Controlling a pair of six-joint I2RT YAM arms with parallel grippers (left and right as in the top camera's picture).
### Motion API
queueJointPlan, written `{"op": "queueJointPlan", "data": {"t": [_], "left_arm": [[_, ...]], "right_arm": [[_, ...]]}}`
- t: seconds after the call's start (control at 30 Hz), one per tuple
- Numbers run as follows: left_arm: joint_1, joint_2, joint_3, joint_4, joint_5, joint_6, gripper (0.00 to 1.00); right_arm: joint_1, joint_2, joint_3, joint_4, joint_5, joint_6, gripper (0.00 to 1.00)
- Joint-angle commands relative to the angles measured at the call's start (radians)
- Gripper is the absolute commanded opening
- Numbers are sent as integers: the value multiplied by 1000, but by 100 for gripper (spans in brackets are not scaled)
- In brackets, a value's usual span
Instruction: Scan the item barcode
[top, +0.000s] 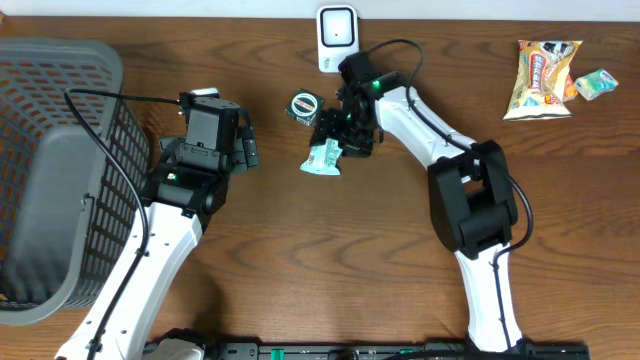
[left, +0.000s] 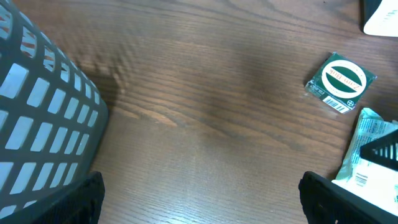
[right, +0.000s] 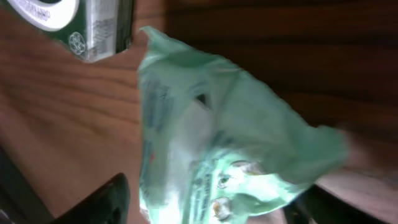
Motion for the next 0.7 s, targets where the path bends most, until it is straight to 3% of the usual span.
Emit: {"op": "queueJointPlan", "data": {"t": [0.0,0.3,0.5,0.67], "left_arm": [[3,-5,3,0,-17,13,98],[3,-5,3,0,-17,13,98],[3,-5,3,0,-17,13,97],[3,-5,3,0,-17,13,98]], "right_arm": [[1,33,-38,0,13,-7,56],[-26,24,-1,6,-159,-93,1],[-75,-31,-1,5,-298,-154,1],[-137,-141,-1,10,-545,-325,1]]}}
